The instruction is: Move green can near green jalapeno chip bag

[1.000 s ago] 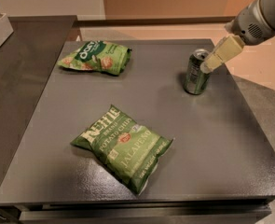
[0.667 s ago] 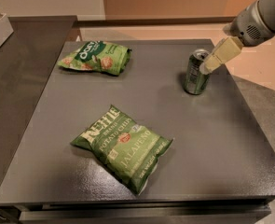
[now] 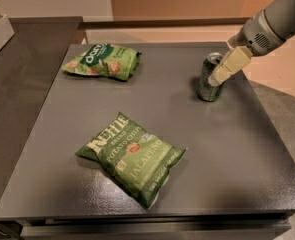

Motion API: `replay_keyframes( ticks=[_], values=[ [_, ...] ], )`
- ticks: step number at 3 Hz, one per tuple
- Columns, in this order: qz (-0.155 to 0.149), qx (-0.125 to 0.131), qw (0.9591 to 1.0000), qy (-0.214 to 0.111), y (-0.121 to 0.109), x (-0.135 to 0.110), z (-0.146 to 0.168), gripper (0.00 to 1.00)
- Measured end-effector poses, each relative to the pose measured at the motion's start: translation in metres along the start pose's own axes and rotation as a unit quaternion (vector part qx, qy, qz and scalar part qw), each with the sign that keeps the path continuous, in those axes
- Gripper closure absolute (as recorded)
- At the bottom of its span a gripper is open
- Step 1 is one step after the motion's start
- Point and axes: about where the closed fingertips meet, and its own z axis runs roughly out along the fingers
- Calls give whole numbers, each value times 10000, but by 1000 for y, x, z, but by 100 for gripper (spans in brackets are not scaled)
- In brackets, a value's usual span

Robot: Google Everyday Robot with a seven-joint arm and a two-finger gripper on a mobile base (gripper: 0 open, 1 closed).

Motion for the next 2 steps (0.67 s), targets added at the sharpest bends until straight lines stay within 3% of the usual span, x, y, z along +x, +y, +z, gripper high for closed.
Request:
replay_keyframes(
  ticks=[2],
  values=[
    [-60, -329, 9994, 95, 12, 5, 16, 0]
  ],
)
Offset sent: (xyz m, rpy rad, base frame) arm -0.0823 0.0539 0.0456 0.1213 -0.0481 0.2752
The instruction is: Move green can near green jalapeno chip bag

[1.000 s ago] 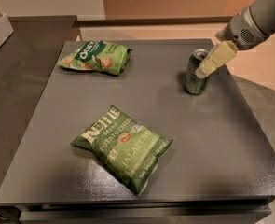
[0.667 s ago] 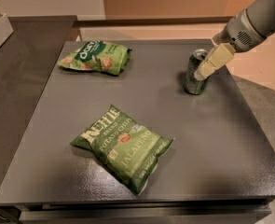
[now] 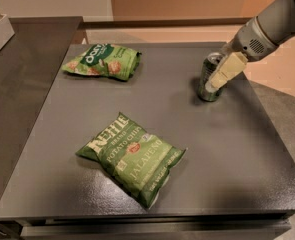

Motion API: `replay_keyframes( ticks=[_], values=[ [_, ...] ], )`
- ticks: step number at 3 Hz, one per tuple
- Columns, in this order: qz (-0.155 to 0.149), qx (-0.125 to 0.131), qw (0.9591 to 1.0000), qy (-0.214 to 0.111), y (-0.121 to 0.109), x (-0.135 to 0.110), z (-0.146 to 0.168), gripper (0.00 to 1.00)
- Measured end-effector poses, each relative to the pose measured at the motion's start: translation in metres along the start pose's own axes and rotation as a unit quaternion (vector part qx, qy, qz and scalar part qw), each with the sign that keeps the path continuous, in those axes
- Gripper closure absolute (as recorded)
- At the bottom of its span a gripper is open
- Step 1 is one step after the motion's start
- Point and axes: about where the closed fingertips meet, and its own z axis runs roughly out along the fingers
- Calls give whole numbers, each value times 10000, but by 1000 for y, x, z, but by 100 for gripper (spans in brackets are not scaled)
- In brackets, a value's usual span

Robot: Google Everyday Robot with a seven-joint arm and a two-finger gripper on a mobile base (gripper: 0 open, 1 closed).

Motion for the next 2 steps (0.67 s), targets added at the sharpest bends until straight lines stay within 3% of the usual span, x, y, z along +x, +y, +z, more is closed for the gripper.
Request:
replay_keyframes(
  ticks=[1, 2],
  values=[
    [-29, -52, 10000, 8, 3, 0, 2, 2],
    [-155, -185, 9997, 6, 15, 1, 6, 31]
  ],
)
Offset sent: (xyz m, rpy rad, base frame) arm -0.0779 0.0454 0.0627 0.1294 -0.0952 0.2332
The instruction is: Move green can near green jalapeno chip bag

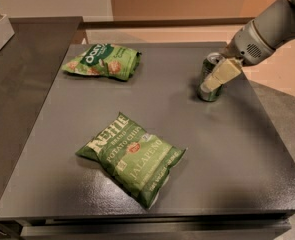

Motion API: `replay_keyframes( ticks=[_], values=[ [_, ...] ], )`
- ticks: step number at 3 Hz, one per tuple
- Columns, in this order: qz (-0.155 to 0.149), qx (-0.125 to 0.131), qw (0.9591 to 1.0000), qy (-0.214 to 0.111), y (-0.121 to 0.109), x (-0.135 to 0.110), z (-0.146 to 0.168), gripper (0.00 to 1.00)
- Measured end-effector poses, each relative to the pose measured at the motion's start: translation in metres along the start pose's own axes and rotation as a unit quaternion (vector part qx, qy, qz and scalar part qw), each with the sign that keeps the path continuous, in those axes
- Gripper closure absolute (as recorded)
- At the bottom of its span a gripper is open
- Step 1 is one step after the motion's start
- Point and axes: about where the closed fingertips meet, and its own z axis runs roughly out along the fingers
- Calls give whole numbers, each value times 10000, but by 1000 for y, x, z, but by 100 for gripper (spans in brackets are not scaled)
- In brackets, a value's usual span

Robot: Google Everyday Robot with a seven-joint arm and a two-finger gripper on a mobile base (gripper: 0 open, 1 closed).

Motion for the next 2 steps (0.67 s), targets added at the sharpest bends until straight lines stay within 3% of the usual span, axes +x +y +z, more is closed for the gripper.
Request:
replay_keyframes(
  ticks=[1, 2],
  values=[
    [-126, -35, 9999, -76, 8, -5, -3, 62],
    [-208, -39, 9997, -140, 13, -10, -6, 86]
  ],
)
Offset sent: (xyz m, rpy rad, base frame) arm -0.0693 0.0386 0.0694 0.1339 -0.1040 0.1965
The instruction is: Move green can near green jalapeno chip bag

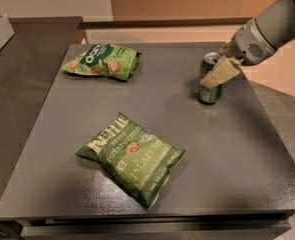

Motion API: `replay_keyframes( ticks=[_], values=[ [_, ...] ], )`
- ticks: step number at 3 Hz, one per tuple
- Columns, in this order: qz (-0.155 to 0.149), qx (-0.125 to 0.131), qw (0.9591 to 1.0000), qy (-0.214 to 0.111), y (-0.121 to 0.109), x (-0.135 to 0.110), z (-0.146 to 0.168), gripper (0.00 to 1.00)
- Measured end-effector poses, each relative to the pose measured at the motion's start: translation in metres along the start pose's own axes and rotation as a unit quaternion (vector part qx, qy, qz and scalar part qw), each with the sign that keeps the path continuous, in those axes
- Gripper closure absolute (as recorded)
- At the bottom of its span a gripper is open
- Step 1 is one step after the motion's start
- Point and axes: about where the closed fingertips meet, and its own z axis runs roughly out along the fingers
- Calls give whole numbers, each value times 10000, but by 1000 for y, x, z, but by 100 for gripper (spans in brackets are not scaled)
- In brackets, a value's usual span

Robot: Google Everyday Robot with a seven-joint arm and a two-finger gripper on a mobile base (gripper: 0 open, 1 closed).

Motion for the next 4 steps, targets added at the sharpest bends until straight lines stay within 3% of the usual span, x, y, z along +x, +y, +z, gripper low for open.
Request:
replay_keyframes(
  ticks=[1, 2, 4],
  values=[
    [-406, -230, 9982, -385, 36, -23, -20, 100],
    [-657, -434, 9949, -625, 61, -37, -27, 100],
    [-1008, -859, 9891, -646, 100, -44, -10, 100]
  ],
)
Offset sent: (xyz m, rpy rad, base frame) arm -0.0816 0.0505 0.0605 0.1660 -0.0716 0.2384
